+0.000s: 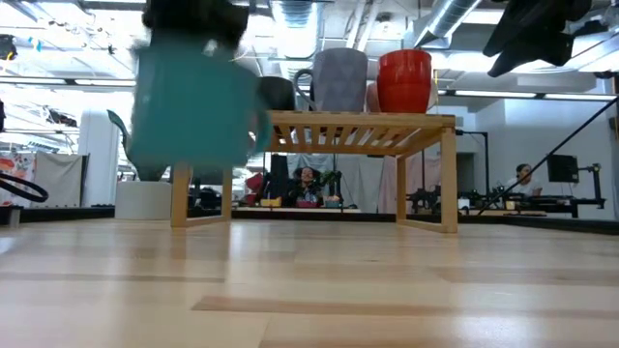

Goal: Place coffee mugs
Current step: Put the teal blue mug on the shelf

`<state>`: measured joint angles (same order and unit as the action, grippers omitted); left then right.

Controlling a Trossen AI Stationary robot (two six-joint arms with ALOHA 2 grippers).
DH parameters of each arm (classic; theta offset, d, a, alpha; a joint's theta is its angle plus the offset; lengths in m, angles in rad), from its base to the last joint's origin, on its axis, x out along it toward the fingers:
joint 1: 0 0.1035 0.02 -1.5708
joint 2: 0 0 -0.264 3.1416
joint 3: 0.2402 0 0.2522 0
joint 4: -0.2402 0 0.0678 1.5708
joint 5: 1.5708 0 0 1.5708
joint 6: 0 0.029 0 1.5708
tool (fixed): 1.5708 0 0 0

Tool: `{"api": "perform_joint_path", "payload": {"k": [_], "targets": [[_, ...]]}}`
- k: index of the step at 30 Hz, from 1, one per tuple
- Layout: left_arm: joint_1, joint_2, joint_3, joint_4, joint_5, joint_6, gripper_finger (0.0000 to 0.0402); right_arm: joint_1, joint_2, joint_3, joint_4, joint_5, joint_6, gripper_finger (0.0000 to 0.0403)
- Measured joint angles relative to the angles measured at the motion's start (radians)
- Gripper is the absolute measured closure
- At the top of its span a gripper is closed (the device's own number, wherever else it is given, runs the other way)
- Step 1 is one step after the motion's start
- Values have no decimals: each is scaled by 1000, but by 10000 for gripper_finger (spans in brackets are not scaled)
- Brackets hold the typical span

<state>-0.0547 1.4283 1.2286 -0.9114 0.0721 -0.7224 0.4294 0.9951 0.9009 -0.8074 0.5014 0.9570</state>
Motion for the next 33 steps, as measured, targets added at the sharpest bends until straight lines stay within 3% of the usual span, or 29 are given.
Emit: {"api": "perform_joint_path", "payload": {"k": [4,7,11,14,18,22,33], "targets": [[42,-88,178,-116,-19,48,398,0,0,0,1,2,0,198],[83,-100,358,-215,-97,114,399,0,0,0,2,16,2,198],[180,-48,583,-382,-220,236,399,0,0,0,12,27,3,198],[283,18,674,-470,-229,353,400,0,0,0,22,27,3,198],[405,84,694,-482,-119,497,401,0,0,0,44,29,3,198],[455,145,693,-490,-15,565,401,0,0,0,45,28,11,198],[470,221,694,-478,-38,663,401,0,0,0,46,58,30,198]]}}
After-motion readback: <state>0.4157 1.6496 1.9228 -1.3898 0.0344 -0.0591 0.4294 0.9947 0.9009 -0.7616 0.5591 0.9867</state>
